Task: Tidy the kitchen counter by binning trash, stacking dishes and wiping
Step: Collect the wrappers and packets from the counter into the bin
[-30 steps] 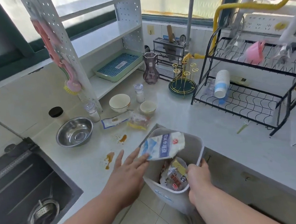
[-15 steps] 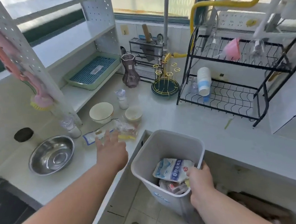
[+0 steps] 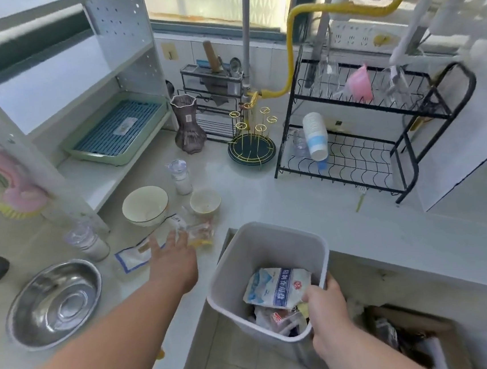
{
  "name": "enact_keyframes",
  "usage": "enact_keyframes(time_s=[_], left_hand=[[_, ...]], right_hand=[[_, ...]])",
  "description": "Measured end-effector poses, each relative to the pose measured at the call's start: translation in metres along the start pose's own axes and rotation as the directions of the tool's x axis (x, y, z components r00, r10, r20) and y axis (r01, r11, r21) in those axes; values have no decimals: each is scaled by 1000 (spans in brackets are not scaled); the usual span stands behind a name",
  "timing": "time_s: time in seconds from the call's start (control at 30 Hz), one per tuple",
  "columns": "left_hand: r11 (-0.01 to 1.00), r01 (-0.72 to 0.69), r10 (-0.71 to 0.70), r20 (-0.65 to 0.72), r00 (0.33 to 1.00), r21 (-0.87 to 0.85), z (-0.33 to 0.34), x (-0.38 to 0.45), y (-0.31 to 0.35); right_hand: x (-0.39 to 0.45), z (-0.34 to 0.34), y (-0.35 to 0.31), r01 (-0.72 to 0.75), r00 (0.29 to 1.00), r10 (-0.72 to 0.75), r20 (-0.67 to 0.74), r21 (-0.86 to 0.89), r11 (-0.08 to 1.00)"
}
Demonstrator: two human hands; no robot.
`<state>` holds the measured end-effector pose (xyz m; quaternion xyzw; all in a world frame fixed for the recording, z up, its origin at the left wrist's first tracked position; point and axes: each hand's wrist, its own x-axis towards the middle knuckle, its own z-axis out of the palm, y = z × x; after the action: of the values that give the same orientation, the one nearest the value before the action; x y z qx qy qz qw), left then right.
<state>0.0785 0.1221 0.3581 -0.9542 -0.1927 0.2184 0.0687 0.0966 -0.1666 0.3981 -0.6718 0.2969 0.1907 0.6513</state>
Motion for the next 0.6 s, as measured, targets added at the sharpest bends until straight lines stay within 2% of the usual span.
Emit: enact_keyframes(time_s=[0.1,0.17,0.27,0.3,0.47,0.53,0.57,0.6], left_hand=[[996,9,-21,-140,990,-85,0,-11,0],[990,-22,-20,-292,956,-139,2,-21,2],[977,-180,85,-559,825,-117,8,-37,10],[965,-244,138,-611,780,-94,9,-44,16],[845,-533,356,-696,623,-46,16,-69,49],[801,-593,353,-737,576,-80,21,-72,51],[797,-593,313,-760,569,-115,24,-73,49],[814,-554,240,-768,593,-173,28,-70,45]], right_hand=[[3,5,-2,4,1000,-3,11,-43,999],[4,8,-4,12,1000,-11,24,-49,999],[6,8,-8,23,999,-21,49,-45,999],[6,8,-9,20,998,-17,61,-46,999],[8,4,-19,31,994,-23,108,-75,997],[9,1,-20,43,994,-33,104,-90,995],[9,0,-19,40,994,-30,106,-92,995],[8,-1,-20,32,994,-22,110,-90,995]])
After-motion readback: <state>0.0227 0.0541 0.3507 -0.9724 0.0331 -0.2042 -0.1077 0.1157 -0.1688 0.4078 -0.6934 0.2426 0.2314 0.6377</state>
